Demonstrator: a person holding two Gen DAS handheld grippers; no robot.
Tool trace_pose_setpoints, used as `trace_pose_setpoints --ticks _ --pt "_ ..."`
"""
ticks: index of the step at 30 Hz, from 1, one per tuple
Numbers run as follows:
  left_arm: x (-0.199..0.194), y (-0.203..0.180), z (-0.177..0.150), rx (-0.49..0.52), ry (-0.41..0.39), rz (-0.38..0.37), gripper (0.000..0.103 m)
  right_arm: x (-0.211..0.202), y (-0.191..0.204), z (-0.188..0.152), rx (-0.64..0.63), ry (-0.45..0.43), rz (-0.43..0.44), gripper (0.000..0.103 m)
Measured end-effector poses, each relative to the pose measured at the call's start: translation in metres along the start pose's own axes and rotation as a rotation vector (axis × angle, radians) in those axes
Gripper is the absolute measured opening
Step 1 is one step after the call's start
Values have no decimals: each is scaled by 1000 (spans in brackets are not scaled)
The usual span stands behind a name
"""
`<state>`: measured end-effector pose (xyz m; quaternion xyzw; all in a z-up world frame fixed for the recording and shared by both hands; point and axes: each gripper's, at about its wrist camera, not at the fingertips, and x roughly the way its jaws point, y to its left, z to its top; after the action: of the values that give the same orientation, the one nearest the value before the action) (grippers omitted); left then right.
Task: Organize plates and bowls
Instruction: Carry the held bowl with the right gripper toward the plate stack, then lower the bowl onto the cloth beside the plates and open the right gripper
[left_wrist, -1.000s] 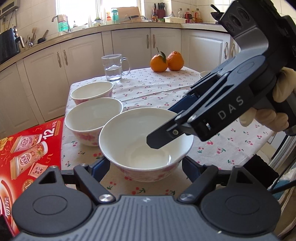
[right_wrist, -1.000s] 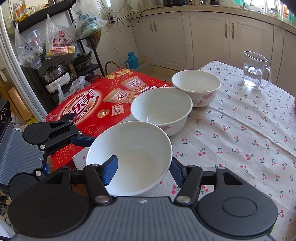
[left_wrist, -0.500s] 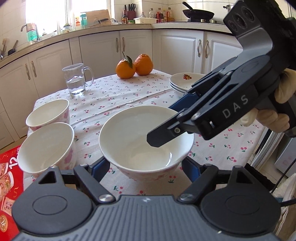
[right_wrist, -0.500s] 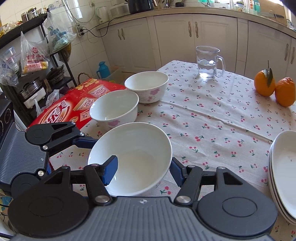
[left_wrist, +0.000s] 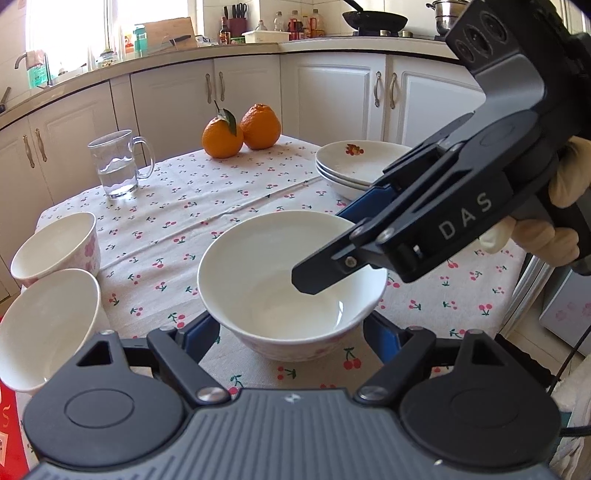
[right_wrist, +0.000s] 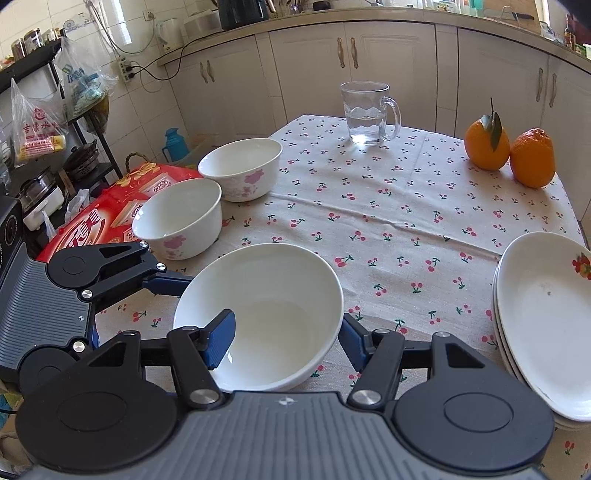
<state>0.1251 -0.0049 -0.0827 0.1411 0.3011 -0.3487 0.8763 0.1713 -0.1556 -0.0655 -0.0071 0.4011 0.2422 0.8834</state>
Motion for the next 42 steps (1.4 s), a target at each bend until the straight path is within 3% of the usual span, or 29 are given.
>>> trace_pose_setpoints --ticks 16,19,21,22,26,31,42 --pt "6 -2 2 32 -10 -2 85 4 -5 -3 9 7 -31 68" --pt "5 -2 0 29 -13 -3 89 4 -4 -3 15 3 -15 77" --pt "2 -1 -1 15 -20 -14 93 3 -2 -3 10 -4 -19 96" --pt "0 -1 -2 8 -23 -16 94 3 -1 -2 6 -9 -25 100" --pt "-9 1 -6 -15 -25 -1 96 0 3 0 -1 -21 -22 103" --pt "-27 7 -13 -64 -41 46 96 -1 14 6 -29 -17 -27 103" --pt "-64 41 -32 -151 -85 226 97 -1 51 41 -118 -49 -25 103"
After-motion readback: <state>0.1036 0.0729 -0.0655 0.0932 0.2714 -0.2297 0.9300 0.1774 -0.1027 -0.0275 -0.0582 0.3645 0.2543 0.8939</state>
